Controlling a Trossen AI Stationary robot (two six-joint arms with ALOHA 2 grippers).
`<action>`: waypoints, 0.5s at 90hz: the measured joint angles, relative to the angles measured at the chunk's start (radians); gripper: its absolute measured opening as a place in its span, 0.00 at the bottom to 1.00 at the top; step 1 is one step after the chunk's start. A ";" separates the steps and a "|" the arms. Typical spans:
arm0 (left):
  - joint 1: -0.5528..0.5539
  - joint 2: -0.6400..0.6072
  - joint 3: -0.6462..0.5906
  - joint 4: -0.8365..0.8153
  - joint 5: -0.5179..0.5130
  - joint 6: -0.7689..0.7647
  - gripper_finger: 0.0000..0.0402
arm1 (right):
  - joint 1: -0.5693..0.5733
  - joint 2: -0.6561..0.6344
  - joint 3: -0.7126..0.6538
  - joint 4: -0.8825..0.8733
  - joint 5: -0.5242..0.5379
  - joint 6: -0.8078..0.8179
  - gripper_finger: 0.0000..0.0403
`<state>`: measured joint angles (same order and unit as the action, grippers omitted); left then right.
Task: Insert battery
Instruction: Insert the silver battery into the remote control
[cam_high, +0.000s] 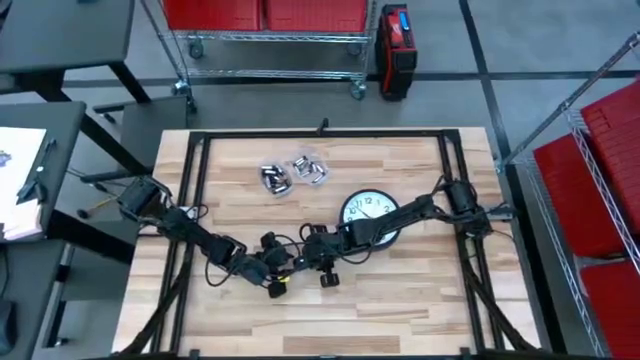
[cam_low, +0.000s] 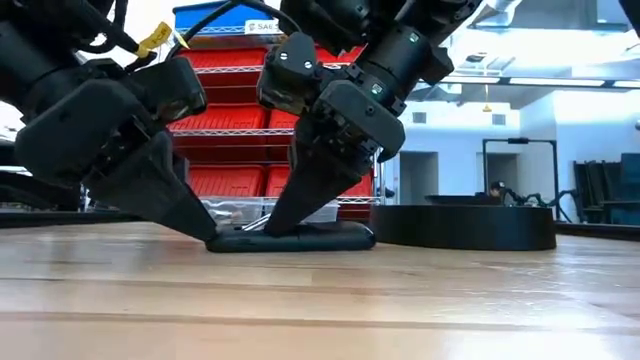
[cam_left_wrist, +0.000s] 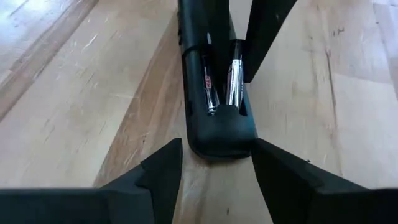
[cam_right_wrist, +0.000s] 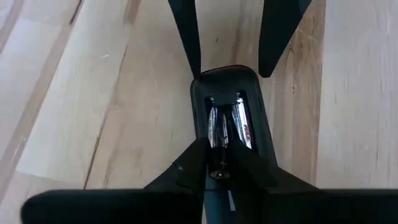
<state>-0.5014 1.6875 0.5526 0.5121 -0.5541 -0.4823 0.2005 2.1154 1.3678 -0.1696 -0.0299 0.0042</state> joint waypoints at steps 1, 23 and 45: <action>0.000 0.000 0.000 0.000 0.000 0.000 0.43 | 0.000 0.000 0.000 0.000 0.000 0.002 0.13; 0.000 0.000 0.000 0.000 0.000 -0.011 0.43 | -0.006 0.000 0.000 0.001 -0.003 0.035 0.16; 0.000 0.000 0.000 0.000 0.000 -0.012 0.43 | -0.017 -0.001 0.000 0.003 -0.033 0.059 0.31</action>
<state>-0.5014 1.6875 0.5526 0.5118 -0.5545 -0.4942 0.1833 2.1147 1.3682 -0.1669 -0.0631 0.0631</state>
